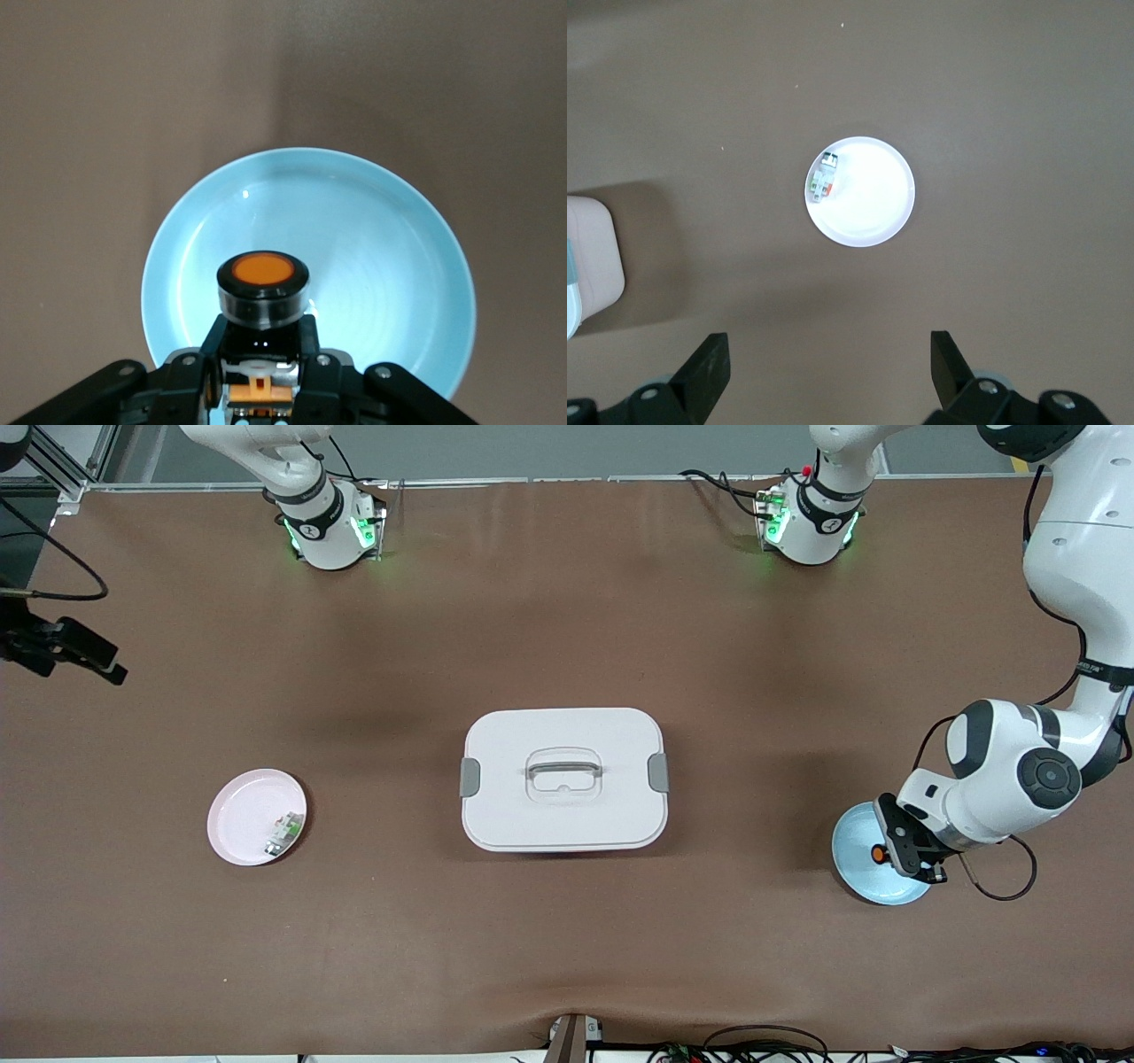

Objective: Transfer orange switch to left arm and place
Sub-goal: 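Lower the switch onto the light-blue plate with the left gripper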

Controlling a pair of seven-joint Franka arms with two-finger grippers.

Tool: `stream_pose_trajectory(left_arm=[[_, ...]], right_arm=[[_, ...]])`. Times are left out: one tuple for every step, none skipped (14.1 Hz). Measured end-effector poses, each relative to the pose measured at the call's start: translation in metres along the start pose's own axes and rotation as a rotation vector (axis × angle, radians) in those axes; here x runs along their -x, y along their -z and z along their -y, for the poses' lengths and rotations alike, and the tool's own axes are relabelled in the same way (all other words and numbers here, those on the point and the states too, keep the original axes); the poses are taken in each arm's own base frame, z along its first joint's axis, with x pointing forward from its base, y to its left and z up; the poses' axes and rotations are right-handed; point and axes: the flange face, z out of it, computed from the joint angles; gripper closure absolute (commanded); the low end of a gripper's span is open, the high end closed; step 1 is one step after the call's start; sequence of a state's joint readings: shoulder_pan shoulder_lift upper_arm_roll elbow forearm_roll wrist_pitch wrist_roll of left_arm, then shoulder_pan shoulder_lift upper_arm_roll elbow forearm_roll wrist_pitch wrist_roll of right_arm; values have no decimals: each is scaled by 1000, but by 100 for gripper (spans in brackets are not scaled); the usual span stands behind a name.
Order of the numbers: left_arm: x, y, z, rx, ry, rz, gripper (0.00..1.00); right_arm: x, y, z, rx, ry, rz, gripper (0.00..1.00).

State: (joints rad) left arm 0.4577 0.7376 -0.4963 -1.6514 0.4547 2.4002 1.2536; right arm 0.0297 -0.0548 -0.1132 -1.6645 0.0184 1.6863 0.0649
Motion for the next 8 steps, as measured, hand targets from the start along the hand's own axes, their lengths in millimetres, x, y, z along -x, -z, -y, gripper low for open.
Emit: stream_pose_trajectory(left_arm=[[-1,-5,0,-3,-24,-6,100],[-1,-10,-1,-4,-41,-10,99],[-2,-15,-1,-8,-49,-16,95],[-1,-20,-2,-12,-53,-18,91],[0,-24,-2,-18,-61,-15,90],[1,-27,-2,-26,-76,-7,86],[2,-29,-2,-32,-91,1,84],[3,-30,-3,-34,-99,6,77]], right_arm=[[-3,1,0,1,0,-3,0],[-5,1,1,1,1,-4,0],[-5,1,2,1,2,-4,0],[-5,1,2,1,2,-4,0],[-5,1,2,2,2,-2,0],[-5,0,2,2,2,0,0],[-6,-2,3,2,3,2,0],[-6,-3,3,2,4,4,0]])
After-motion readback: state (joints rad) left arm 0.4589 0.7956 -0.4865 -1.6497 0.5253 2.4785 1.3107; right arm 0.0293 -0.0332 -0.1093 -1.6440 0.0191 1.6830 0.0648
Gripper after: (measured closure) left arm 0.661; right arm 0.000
